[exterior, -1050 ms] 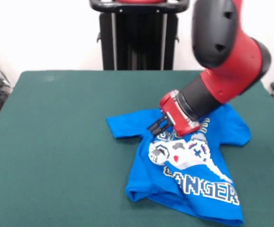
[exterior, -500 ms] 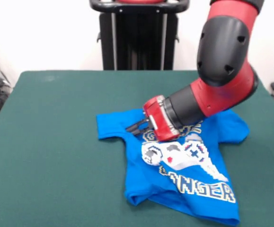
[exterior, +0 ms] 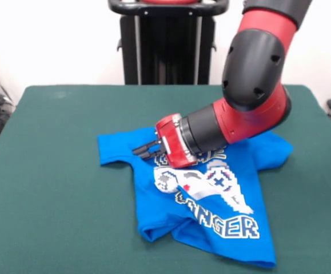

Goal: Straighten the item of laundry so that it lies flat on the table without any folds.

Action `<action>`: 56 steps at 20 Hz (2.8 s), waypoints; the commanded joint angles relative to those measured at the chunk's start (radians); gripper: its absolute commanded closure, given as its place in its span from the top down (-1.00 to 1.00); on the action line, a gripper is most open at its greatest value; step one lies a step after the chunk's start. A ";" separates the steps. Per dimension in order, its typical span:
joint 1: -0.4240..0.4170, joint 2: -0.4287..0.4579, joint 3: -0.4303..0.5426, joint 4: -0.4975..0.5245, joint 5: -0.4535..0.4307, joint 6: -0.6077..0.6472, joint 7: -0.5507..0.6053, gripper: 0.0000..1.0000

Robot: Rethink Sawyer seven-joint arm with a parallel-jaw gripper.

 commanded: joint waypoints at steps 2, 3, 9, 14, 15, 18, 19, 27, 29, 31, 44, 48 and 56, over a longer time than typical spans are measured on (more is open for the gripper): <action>-0.041 0.071 0.073 0.038 0.052 -0.117 0.249 -1.00; -0.040 0.069 0.073 0.045 0.047 -0.122 0.244 -1.00; -0.050 0.050 0.069 0.097 0.017 -0.178 0.214 -1.00; -0.044 0.054 0.043 0.146 -0.012 -0.225 0.218 -1.00; -0.046 0.055 0.042 0.157 -0.013 -0.238 0.218 -1.00; -0.040 0.070 0.022 0.189 -0.018 -0.263 0.236 -1.00; -0.037 0.081 0.012 0.197 -0.020 -0.277 0.246 -1.00; -0.057 0.203 -0.111 0.185 -0.028 -0.425 0.312 -1.00; -0.070 0.214 -0.136 0.182 -0.027 -0.462 0.303 -1.00; -0.082 0.214 -0.152 0.188 -0.023 -0.489 0.286 -1.00; -0.138 0.164 -0.145 0.240 0.026 -0.606 0.142 -1.00; -0.181 -0.092 0.034 0.283 0.004 -0.496 -0.105 -1.00; -0.306 -0.419 0.350 0.263 -0.005 -0.213 -0.421 -1.00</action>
